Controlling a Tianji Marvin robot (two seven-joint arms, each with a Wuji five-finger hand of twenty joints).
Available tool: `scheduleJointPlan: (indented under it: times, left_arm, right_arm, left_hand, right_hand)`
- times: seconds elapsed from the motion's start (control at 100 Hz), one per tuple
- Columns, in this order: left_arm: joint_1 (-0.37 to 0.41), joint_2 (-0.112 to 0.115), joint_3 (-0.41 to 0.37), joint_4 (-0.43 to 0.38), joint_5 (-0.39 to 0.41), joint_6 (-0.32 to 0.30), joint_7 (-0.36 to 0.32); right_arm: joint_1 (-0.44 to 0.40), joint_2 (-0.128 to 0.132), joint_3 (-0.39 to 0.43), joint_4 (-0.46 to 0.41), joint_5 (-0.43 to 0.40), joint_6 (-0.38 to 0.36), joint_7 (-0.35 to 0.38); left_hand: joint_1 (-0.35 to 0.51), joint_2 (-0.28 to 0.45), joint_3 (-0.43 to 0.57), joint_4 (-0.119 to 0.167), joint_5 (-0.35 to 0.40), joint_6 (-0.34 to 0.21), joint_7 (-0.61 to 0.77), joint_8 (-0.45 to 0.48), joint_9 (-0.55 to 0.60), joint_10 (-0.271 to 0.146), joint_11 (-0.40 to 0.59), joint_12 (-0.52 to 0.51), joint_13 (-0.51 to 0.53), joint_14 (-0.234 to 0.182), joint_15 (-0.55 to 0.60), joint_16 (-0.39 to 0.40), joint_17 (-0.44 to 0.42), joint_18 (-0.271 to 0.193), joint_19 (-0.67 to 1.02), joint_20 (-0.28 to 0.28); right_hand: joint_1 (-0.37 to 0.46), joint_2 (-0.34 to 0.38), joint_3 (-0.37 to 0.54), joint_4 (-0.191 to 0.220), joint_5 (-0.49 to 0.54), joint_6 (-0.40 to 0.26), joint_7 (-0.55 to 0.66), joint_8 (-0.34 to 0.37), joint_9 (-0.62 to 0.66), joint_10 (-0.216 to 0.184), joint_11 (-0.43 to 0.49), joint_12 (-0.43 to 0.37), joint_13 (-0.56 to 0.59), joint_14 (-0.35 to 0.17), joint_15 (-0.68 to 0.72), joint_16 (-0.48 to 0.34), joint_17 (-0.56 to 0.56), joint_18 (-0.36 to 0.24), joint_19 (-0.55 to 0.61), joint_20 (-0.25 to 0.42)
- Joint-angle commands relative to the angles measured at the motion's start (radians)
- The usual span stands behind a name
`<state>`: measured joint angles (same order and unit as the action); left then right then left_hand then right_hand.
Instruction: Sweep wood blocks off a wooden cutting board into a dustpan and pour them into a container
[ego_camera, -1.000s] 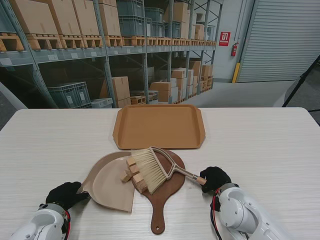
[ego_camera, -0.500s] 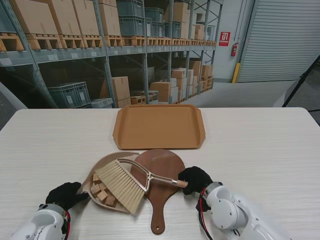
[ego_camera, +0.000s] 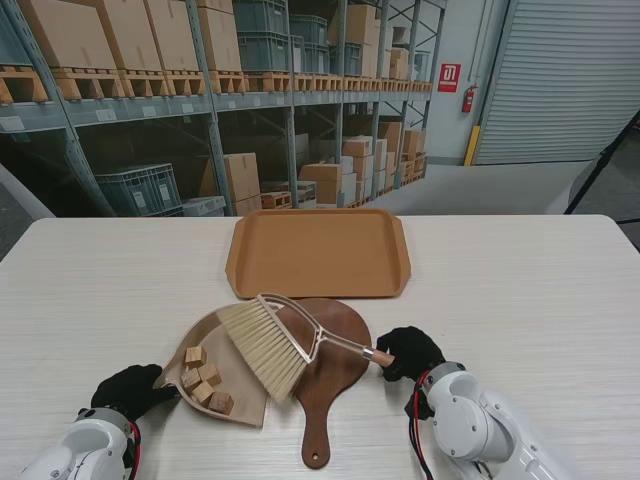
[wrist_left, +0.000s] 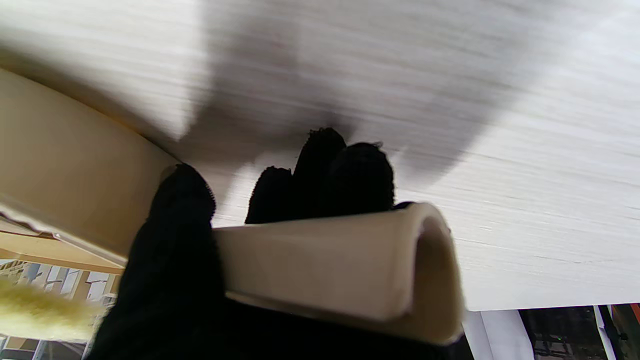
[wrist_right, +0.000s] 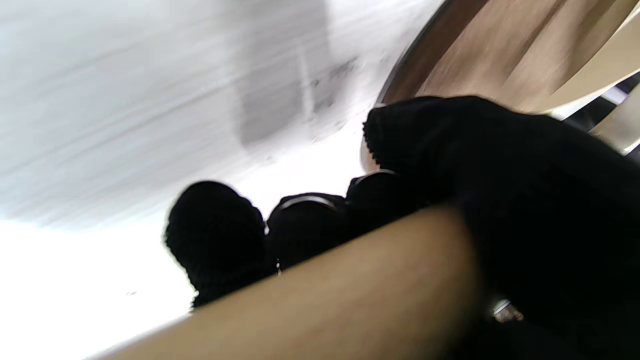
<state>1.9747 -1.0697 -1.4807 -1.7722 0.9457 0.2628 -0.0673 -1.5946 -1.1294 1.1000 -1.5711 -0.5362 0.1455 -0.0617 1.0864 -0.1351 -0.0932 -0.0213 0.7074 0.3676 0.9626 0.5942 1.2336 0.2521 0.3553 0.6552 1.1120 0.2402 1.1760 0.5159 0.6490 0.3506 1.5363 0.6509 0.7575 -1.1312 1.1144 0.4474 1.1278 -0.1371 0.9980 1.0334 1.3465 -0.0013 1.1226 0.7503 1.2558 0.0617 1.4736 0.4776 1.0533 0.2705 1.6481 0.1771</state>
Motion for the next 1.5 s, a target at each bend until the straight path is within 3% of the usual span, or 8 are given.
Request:
scheduleJointPlan:
  times: [0.0,0.39,0.76,1.49]
  left_arm:
    - [0.01,-0.003,0.002,-0.001,0.0,0.003,-0.025]
    - [0.009,-0.002,0.004,0.0,0.005,0.001,-0.028]
    - [0.006,-0.001,0.007,0.0,0.006,0.002,-0.033]
    - [-0.002,0.0,0.012,0.006,0.004,-0.003,-0.04]
  right_arm:
    - [-0.011,0.0,0.015,-0.015,-0.003,0.009,-0.002]
    - [-0.037,-0.017,0.116,-0.047,-0.02,0.165,-0.06]
    - [-0.033,-0.031,0.202,-0.037,-0.069,0.25,-0.136]
    - [-0.005,-0.037,0.343,0.111,-0.186,0.363,-0.246]
  left_hand:
    - [0.104,0.064,0.123,0.009,0.12,-0.019,0.009,-0.007,0.075,-0.266,0.838,0.0,0.106,-0.152,0.026,0.004,0.003,-0.025,0.019,-0.018]
    - [0.104,0.066,0.122,0.008,0.118,-0.02,0.009,-0.006,0.075,-0.265,0.838,0.001,0.106,-0.152,0.026,0.005,0.003,-0.024,0.018,-0.018]
    - [0.105,0.068,0.12,0.008,0.117,-0.02,0.01,-0.006,0.073,-0.265,0.838,0.001,0.104,-0.152,0.026,0.005,0.003,-0.024,0.018,-0.018]
    - [0.106,0.07,0.117,0.008,0.116,-0.022,0.01,-0.005,0.073,-0.264,0.837,0.001,0.102,-0.151,0.025,0.006,0.0,-0.025,0.017,-0.017]
  right_hand:
    - [0.133,0.088,0.456,0.029,0.187,-0.164,0.206,0.045,0.104,-0.081,0.046,-0.009,0.043,-0.089,0.028,0.001,0.04,0.041,0.083,-0.013]
    - [0.137,0.101,0.456,0.036,0.188,-0.157,0.211,0.046,0.103,-0.074,0.052,-0.007,0.042,-0.083,0.032,0.002,0.042,0.048,0.084,-0.01]
    - [0.138,0.105,0.456,0.037,0.188,-0.155,0.212,0.045,0.103,-0.071,0.053,-0.007,0.042,-0.083,0.033,0.001,0.041,0.052,0.084,-0.009]
    - [0.138,0.114,0.456,0.025,0.188,-0.153,0.211,0.044,0.103,-0.071,0.05,-0.008,0.042,-0.078,0.031,-0.002,0.037,0.052,0.083,-0.008]
